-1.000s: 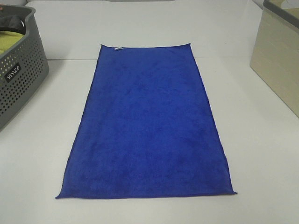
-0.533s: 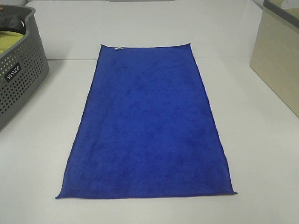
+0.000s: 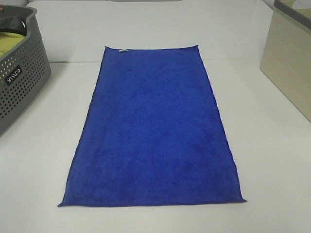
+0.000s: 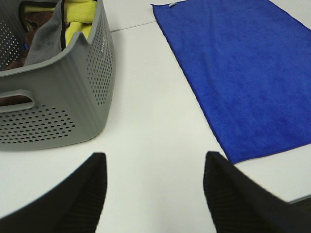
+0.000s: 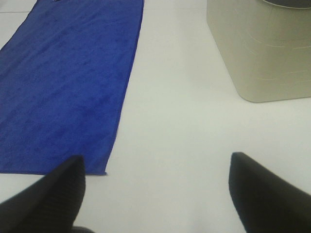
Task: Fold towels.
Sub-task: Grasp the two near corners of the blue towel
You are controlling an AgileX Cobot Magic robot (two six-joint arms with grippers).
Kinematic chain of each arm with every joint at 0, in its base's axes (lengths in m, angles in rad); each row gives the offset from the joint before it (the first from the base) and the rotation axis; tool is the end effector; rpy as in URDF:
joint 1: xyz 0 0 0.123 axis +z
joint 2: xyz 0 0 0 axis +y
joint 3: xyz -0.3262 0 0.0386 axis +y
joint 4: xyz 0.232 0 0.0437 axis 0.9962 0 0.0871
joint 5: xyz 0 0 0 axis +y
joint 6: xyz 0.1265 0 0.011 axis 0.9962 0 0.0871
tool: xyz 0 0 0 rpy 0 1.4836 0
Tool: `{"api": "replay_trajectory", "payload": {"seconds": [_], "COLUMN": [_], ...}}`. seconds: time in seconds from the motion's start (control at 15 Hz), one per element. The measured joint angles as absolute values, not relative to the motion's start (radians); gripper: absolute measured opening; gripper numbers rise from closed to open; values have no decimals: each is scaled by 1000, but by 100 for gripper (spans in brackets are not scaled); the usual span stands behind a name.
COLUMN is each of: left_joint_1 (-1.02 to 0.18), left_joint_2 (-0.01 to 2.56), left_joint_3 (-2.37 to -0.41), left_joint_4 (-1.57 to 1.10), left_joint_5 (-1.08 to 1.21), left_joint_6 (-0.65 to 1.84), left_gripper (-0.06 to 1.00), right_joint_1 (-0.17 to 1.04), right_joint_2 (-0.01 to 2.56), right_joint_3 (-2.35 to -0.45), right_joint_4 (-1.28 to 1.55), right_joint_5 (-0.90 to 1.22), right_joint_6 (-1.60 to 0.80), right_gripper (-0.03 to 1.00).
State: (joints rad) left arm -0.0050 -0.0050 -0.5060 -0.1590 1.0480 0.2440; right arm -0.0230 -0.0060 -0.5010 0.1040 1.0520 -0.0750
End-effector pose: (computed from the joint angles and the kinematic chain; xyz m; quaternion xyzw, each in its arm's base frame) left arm -0.0319 -0.0173 0.2574 0.1078 0.8374 -0.0156 0.5356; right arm -0.0310 0.0122 0.2548 -0.0240 0.8476 0.0260 0.5294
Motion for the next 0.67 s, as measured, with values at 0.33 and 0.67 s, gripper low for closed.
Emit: {"api": "replay_trajectory", "payload": {"seconds": [0.33,0.67], "left_joint_1": [-5,-5], "left_joint_2": [-5,-5], "left_joint_3": [-506,-506], "left_joint_4": [-159,-159], "left_joint_5": [1048,1048], "left_joint_6": [244,244], "left_gripper": [57,57], "right_joint_1": [-23,-23], "right_joint_2": [-6,-6], "right_joint_3": [-501,-501], "right_joint_4": [104,104], "right_joint_5": [1052,1052], "right_joint_6": [-75,-75], "right_gripper": [77,77]}}
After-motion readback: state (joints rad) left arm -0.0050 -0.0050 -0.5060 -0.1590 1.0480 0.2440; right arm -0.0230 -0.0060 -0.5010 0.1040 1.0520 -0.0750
